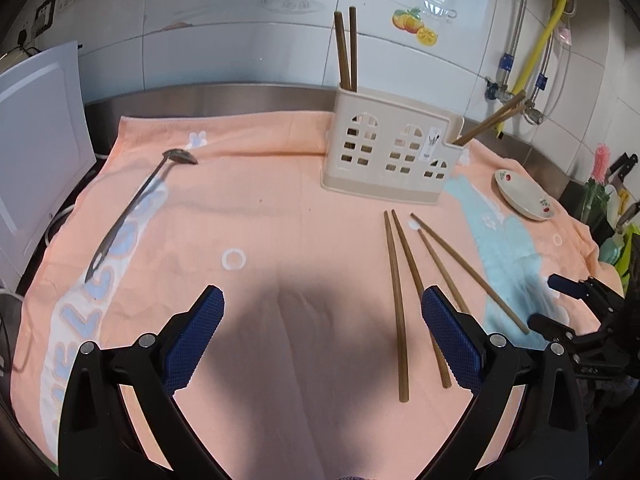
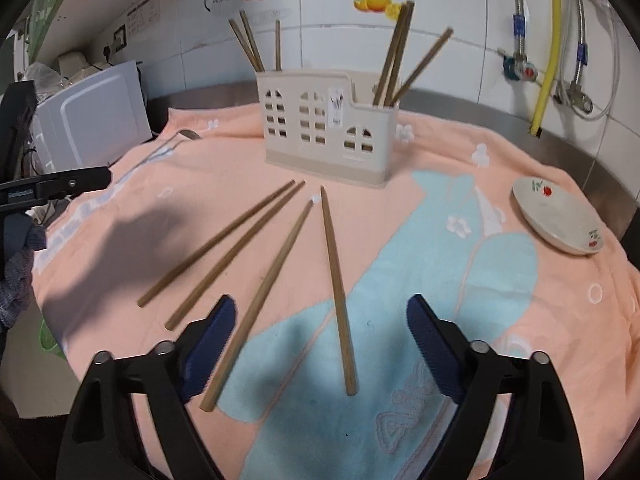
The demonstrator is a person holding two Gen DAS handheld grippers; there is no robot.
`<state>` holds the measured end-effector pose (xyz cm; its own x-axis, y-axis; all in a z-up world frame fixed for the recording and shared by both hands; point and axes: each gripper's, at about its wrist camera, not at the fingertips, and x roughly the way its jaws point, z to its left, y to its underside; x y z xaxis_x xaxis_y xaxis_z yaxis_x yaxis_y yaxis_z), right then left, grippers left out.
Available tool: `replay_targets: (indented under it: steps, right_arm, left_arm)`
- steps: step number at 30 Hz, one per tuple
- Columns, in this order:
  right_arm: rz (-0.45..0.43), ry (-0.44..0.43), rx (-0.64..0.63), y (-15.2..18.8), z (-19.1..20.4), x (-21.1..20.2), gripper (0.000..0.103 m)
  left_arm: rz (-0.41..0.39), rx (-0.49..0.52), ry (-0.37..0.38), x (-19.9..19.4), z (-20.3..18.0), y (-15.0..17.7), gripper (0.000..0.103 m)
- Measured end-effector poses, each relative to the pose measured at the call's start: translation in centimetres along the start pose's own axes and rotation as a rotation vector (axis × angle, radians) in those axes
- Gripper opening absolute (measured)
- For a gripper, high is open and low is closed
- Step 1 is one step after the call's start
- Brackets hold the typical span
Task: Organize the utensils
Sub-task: 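Withdraw both open tools from the holder back over the loose chopsticks, then close the left tool on a chopstick while the right tool grasps another chopstick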
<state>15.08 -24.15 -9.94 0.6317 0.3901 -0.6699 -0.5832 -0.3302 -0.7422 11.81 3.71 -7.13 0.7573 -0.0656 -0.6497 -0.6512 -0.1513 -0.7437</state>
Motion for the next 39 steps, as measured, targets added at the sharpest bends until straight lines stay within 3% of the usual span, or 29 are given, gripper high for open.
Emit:
replay_targets:
  steps: [10, 30, 34, 39]
  right_arm:
    - [0.066, -0.036, 0.011, 0.5, -0.3, 2.5, 0.053]
    - [0.134, -0.041, 0.026, 0.6, -1.4, 4.6, 0.020]
    - [0.138, -0.029, 0.023, 0.9, -1.5, 4.8, 0.011]
    - [0.135, -0.028, 0.032, 1.1, -1.7, 4.7, 0.007]
  left_arm:
    - [0.042, -0.003, -0.004, 1.0, 0.3, 1.2, 0.098]
    - [0.100, 0.047, 0.029, 2.3, -1.7, 3.3, 0.096]
    - [0.120, 0.067, 0.052, 2.8, -2.6, 3.5, 0.086]
    - [0.148, 0.090, 0.092, 3.8, -4.2, 3.8, 0.070]
